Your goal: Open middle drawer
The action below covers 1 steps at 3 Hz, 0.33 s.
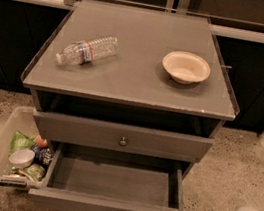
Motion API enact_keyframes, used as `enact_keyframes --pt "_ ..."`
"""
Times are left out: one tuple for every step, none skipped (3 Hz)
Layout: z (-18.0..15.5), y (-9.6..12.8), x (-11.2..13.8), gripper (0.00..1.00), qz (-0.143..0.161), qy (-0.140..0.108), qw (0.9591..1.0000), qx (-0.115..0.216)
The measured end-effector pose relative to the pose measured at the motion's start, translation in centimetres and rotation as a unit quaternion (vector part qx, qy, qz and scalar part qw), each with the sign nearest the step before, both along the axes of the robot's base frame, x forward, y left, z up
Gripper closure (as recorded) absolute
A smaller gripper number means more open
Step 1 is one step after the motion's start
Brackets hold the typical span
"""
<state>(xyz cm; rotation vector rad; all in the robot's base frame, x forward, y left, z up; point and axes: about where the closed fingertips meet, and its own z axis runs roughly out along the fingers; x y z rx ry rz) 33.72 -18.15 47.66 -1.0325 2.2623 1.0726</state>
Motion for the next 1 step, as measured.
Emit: enact_keyframes --pt "0.18 0.21 -0.35 0.0 0.006 0.004 1.0 0.005"
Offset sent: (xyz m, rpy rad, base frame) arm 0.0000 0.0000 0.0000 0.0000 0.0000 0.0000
